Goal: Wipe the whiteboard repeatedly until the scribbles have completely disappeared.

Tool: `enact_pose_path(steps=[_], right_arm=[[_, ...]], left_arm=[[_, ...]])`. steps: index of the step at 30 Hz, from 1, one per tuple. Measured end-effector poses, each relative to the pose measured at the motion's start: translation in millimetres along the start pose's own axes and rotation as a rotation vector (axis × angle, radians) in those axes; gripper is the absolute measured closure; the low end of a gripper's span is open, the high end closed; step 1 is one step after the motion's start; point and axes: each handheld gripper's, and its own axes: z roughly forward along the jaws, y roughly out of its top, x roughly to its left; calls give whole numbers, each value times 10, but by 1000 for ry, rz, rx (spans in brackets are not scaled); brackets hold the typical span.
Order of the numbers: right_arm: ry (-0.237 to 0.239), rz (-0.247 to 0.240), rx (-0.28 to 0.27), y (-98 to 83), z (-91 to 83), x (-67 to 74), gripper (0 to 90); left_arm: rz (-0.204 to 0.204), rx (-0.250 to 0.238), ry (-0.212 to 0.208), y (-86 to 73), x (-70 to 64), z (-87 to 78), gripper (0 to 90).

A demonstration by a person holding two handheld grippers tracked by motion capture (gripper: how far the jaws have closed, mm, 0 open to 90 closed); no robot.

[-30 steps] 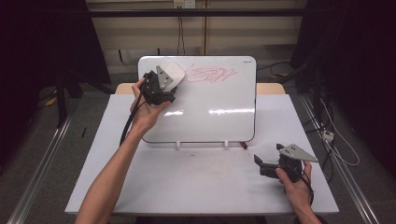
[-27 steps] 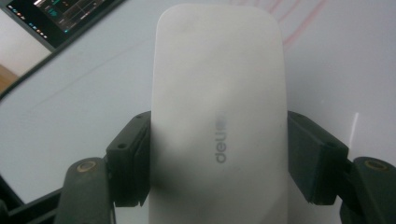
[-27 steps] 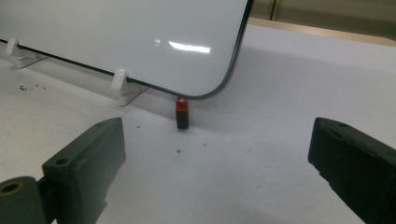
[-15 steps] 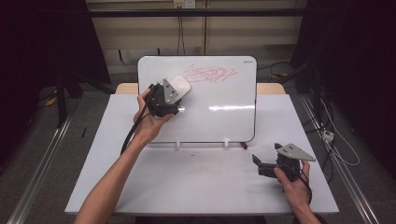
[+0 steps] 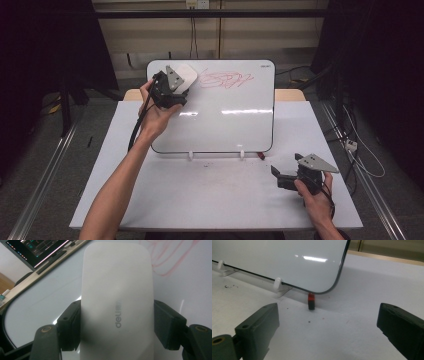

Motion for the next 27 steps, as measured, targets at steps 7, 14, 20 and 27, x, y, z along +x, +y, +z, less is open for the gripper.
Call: enact_pose_path(steps=[7,14,20,27], right_arm=[[0,-2,0,-2,1,2,41],[-1,-1,-3,5,-6,11,41],[-1,-4,-2,1,-9,10,41],[0,-6,-4,0,-16,13,41]], left_arm=[[-7,7,30,25,-39,12,311],[6,5,31,49,-155,63,311],[45,6,14,57,-376,96,311],[117,4,-33,11,-713,111,311]])
